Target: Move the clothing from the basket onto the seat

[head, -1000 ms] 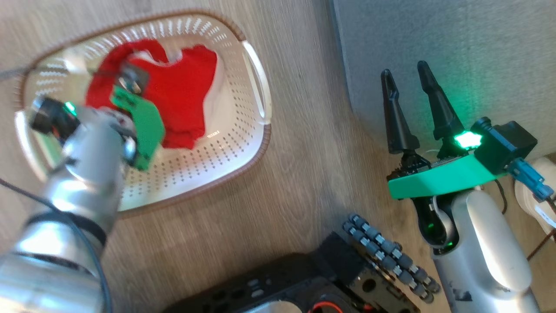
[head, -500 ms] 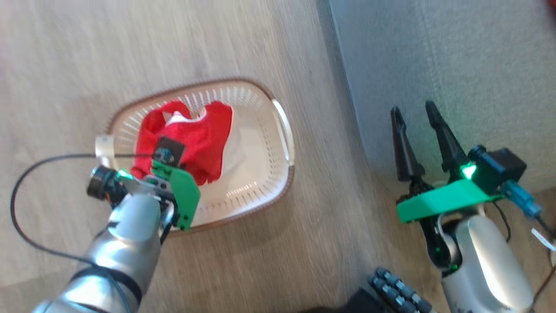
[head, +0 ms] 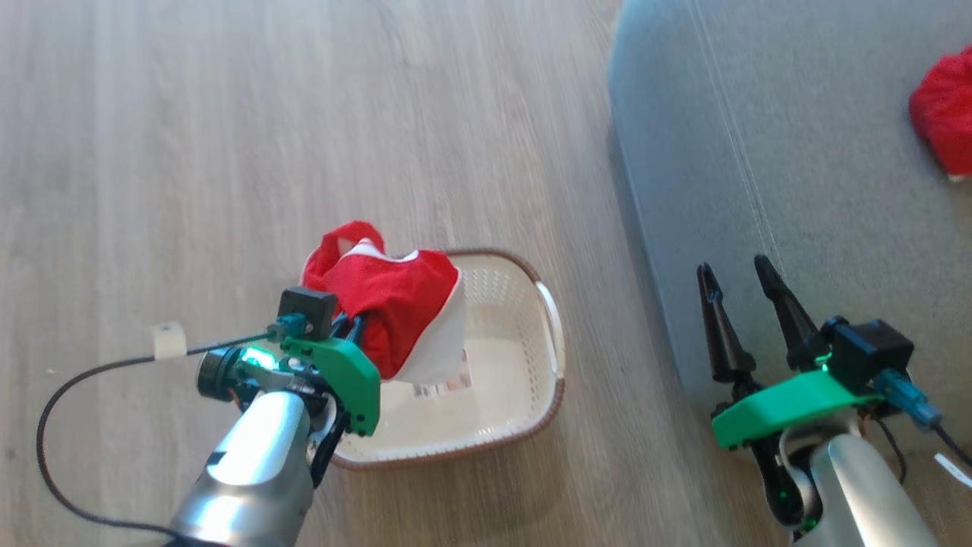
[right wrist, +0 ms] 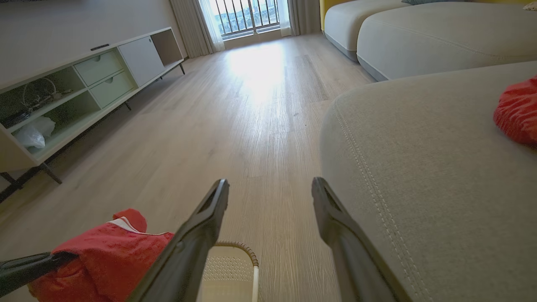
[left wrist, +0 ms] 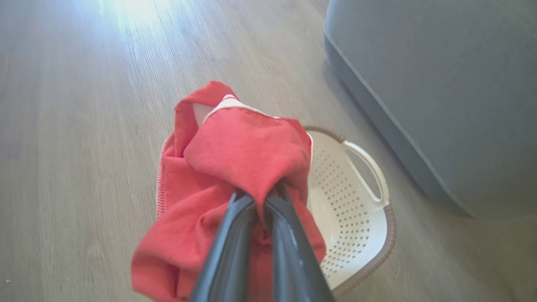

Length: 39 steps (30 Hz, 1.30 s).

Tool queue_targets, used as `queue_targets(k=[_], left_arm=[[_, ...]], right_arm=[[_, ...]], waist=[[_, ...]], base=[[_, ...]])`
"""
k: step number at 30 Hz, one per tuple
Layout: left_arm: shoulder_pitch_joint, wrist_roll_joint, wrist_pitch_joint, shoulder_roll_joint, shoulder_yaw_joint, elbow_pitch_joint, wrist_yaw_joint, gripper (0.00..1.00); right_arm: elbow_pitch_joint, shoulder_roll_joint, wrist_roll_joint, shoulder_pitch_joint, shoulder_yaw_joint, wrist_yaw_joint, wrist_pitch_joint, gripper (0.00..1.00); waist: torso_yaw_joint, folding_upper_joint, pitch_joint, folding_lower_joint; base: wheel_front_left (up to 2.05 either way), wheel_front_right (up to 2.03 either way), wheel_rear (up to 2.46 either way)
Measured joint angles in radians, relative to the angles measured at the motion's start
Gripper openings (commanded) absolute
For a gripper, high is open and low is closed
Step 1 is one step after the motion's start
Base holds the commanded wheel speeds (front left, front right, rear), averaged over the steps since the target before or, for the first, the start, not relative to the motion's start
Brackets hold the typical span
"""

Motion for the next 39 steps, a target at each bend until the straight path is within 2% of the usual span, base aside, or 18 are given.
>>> queue_targets(k=[1,8,10,17,23,30,39], left_arm=[[0.0,0.0,0.0,0.0,0.0,0.0,0.0,0.0],[0.119,0.005,0.0,0.01,0.103,-0.267,0.006,0.0],[0.182,0.007,0.0,0.013,0.162,-0.375,0.005,0.0],[0.29,0.024,0.0,0.01,0.295,-0.635,-0.021,0.0],[0.312,0.03,-0.001,0.005,0.374,-0.854,-0.031,0.0],[0.327,0.001,-0.002,0.004,0.369,-1.065,-0.044,0.0],[0.346,-0.021,-0.004,0.005,0.282,-1.168,-0.069,0.0]], right_arm=[[0.0,0.0,0.0,0.0,0.0,0.0,0.0,1.0],[0.02,-0.01,0.007,0.047,0.01,0.0,0.0,1.0],[0.027,-0.012,0.01,0.062,0.016,0.0,0.0,1.0],[0.039,-0.013,0.018,0.094,0.031,0.0,0.0,1.0],[0.039,-0.014,0.026,0.101,0.039,0.0,0.0,1.0],[0.039,-0.017,0.027,0.101,0.039,0.0,0.0,1.0],[0.039,-0.018,0.027,0.101,0.038,0.0,0.0,1.0]], waist=[[0.0,0.0,0.0,0.0],[0.048,0.0,-0.109,0.0],[0.059,0.0,-0.151,0.0],[0.064,0.0,-0.225,0.0],[0.058,0.0,-0.24,0.0],[0.058,-0.0001,-0.253,0.0],[0.068,0.0,-0.249,0.0001]], base=[[0.0,0.0,0.0],[0.0,0.0,0.0],[0.0,0.0,0.0],[0.0,0.0,0.0],[0.0,0.0,0.0],[0.0,0.0,0.0],[0.0,0.0,0.0]])
